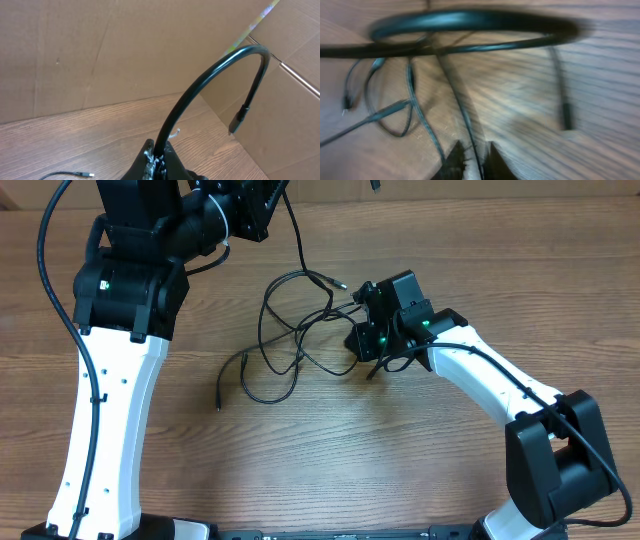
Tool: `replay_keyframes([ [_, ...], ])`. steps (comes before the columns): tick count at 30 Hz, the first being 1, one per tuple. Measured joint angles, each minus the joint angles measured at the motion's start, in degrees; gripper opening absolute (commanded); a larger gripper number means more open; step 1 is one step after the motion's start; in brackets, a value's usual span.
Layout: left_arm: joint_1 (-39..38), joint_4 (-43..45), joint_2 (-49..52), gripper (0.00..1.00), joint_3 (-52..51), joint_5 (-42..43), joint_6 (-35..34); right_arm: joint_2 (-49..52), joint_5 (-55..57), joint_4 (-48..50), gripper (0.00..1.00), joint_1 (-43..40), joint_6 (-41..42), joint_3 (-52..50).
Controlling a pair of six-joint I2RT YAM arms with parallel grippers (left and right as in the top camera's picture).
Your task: Untangle cables
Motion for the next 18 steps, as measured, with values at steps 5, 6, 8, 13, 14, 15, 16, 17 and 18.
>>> replay_keyframes([
  [5, 0.0, -3.26, -0.02, 0.04, 0.0, -2.73, 2.08, 0.0, 10.88, -1.66, 0.04, 0.0, 2.14, 0.0],
  [6, 0.0, -4.92, -0.02, 0.04, 0.0, -4.42, 2.45, 0.0, 14.29, -2.73, 0.04, 0.0, 3.23, 0.0],
  [8, 0.17, -7.89, -0.02, 0.04, 0.0, -8.11, 3.06, 0.0, 21.75, -5.99, 0.04, -0.07, 5.92, 0.0],
  [13, 2.21, -15.04, -0.02, 0.04, 0.02, -18.34, 5.55, -0.85, 39.69, -15.72, 0.04, -1.84, 12.15, 0.72],
  [14, 2.97, -16.22, -0.02, 0.04, 0.02, -20.22, 5.95, -1.55, 42.12, -17.53, 0.04, -2.67, 12.98, 1.53],
  [15, 3.76, -17.18, -0.02, 0.04, 0.02, -21.68, 6.29, -2.43, 44.09, -18.97, 0.04, -3.65, 13.49, 2.8],
  [16, 4.66, -17.99, -0.02, 0.04, 0.02, -23.17, 6.47, -3.52, 45.83, -19.76, 0.04, -4.76, 13.75, 4.37],
  [17, 5.77, -18.67, -0.02, 0.04, 0.02, -24.44, 6.58, -5.57, 47.65, -21.03, 0.04, -6.73, 14.25, 7.61],
  [18, 7.21, -19.23, -0.02, 0.04, 0.02, -25.53, 6.67, -6.01, 47.93, -21.22, 0.04, -7.15, 14.43, 8.39],
])
